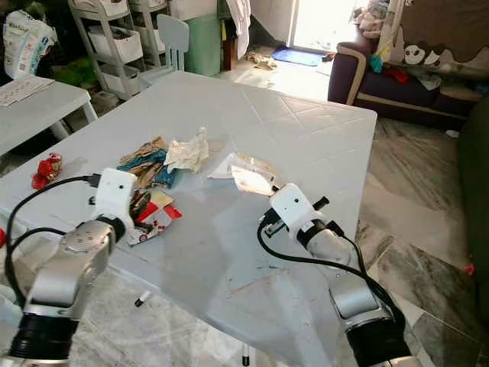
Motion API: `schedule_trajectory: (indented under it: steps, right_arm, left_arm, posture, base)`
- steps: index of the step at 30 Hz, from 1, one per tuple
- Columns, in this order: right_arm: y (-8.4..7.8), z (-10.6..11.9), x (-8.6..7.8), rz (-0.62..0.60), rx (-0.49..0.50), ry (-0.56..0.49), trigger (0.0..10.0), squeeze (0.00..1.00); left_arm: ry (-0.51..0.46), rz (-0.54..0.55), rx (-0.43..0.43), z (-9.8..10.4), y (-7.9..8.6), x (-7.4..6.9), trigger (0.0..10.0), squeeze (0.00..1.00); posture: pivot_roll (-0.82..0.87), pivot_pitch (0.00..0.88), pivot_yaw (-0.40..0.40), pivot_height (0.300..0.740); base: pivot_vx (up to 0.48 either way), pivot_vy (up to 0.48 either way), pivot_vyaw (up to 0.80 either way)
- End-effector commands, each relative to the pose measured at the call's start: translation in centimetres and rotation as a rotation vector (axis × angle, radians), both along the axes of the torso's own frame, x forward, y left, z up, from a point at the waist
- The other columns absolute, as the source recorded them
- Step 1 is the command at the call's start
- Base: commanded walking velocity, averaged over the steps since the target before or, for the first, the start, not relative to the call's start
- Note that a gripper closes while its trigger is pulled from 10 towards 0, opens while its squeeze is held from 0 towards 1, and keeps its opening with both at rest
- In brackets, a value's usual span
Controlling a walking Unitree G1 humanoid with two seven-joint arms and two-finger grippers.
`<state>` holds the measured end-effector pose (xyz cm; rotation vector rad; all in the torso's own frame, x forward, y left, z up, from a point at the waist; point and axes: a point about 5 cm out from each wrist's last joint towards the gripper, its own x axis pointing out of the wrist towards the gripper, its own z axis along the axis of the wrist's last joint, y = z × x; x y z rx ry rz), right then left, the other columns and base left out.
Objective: Picking trash to rubbish bin
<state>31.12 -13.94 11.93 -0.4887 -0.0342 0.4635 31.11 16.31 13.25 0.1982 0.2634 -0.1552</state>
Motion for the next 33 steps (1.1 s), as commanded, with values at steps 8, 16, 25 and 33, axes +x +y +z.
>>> schedule_trajectory:
  steps: [8, 16, 25, 33]
  right_arm:
    - [-0.4, 0.0, 0.3, 0.004, -0.021, 0.009, 0.0, 0.0]
    - [-0.1, -0.1, 0.4, 0.008, -0.02, 0.007, 0.0, 0.0]
    - [-0.5, -0.4, 0.2, -0.002, -0.022, 0.015, 0.0, 0.0]
    - [-0.4, -0.3, 0.6, 0.0, -0.021, 0.014, 0.0, 0.0]
  left_arm:
    - [-0.109, -0.024, 0.04, 2.6, -0.4, 0.4, 8.7, 0.0]
    - [-0.23, -0.013, 0.044, 2.7, -2.3, -0.3, 10.0, 1.0]
    - [-0.431, 0.098, 0.084, 2.0, -1.5, -3.4, 10.0, 1.0]
    - [-0.235, 0.232, -0.081, -1.5, 1.2, -5.9, 10.0, 1.0]
  posture:
    - [0.03, 0.0, -0.045, 0.74]
    - [0.02, 0.0, -0.038, 0.74]
    - [0.03, 0.0, -0.04, 0.74]
    - [0.04, 0.0, -0.045, 0.74]
  base:
    - [0.0, 0.0, 0.0]
    - [0.0, 0.0, 0.0]
    - [0.0, 0.0, 0.0]
    - [0.0, 0.0, 0.0]
